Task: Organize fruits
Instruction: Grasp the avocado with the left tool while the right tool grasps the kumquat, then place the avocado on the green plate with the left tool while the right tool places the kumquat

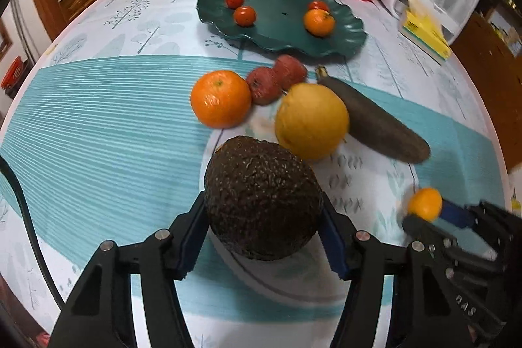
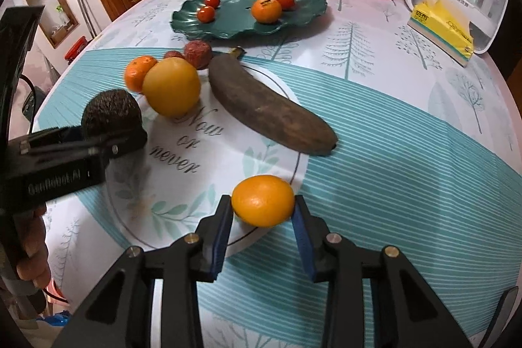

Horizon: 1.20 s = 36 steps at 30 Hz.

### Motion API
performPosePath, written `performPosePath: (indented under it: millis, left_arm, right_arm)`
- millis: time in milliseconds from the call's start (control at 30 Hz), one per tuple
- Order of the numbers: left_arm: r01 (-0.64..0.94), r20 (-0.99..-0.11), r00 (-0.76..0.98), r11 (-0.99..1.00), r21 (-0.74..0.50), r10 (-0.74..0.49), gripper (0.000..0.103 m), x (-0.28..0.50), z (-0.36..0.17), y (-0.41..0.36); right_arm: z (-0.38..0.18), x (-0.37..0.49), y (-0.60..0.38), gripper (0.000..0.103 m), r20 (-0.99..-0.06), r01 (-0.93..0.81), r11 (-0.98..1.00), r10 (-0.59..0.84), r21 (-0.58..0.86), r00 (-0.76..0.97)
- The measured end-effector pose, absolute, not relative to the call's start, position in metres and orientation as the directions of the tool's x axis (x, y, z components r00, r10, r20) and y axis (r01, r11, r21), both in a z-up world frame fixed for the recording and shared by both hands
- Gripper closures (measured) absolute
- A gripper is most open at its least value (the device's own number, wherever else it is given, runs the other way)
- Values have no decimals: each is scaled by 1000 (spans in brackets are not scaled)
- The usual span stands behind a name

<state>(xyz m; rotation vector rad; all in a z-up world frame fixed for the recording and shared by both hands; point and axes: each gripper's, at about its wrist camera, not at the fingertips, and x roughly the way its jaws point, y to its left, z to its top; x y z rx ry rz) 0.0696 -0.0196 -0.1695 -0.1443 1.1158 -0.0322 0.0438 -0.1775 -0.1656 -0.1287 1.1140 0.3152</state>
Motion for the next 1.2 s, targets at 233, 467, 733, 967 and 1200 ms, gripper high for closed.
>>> performPosePath:
  millis: [233, 467, 733, 967, 1200]
  left_arm:
    - [23, -865, 482, 989, -146, -138, 42, 51, -131, -21]
    - [76, -818, 551, 986, -147, -165, 42, 49, -70, -15]
    - [126, -785, 609, 991, -41, -110, 42, 91, 2, -2]
    - [162, -750, 656, 986, 36, -80, 42, 162, 53, 9]
    - [201, -750, 655, 978, 48, -97, 42, 255, 56, 16]
  right_arm:
    - [-137, 37, -164, 66, -874, -368, 926, 247, 85, 418]
    - [-82, 43, -151, 66, -817, -434, 897, 313, 86, 485]
    - [-4, 82, -143, 66, -739, -484, 873, 359, 51, 570]
    - [53, 154, -132, 66, -667, -463, 886, 357, 21, 654]
    - [37, 219, -107, 66, -682, -452, 892, 321, -15, 657]
